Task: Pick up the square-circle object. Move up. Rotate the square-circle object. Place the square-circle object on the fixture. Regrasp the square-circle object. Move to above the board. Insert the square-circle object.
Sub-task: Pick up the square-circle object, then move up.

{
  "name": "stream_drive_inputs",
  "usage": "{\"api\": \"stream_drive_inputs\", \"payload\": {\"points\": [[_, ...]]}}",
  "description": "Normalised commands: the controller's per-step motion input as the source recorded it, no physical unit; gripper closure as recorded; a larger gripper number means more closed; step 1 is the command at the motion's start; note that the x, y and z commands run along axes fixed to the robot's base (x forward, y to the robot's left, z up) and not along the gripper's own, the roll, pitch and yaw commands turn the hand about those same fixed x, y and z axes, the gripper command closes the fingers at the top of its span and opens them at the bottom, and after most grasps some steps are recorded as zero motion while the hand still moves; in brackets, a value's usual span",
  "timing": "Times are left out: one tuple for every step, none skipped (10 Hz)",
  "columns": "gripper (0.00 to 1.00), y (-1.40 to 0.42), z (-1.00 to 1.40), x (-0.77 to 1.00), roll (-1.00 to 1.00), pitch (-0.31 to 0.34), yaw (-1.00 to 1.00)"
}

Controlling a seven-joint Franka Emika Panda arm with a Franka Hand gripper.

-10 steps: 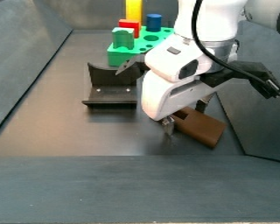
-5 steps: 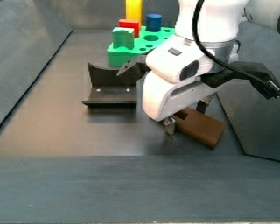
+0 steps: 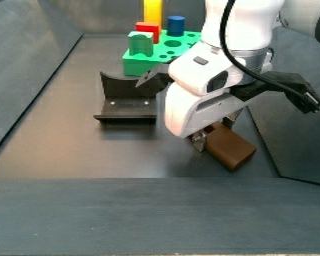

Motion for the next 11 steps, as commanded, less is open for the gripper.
{"api": "stream_drive_inputs", "payload": {"points": [[1.00, 0.00, 0.00, 0.00, 0.00, 0.000, 0.00], [1.00, 0.00, 0.00, 0.00, 0.00, 0.000, 0.00], [1.00, 0.00, 0.00, 0.00, 0.00, 0.000, 0.00], [1.00, 0.00, 0.00, 0.00, 0.00, 0.000, 0.00], [1.00, 0.00, 0.00, 0.00, 0.00, 0.000, 0.00], [1.00, 0.00, 0.00, 0.00, 0.00, 0.000, 0.00], [1.00, 0.00, 0.00, 0.00, 0.00, 0.000, 0.00], [1.00, 0.00, 0.00, 0.00, 0.00, 0.000, 0.00], [1.00, 0.00, 0.00, 0.00, 0.00, 0.000, 0.00], [1.00, 0.00, 0.83, 0.00, 0.00, 0.000, 0.00], [1.00, 0.05, 0.80, -0.04, 0.00, 0.020, 0.02]]}}
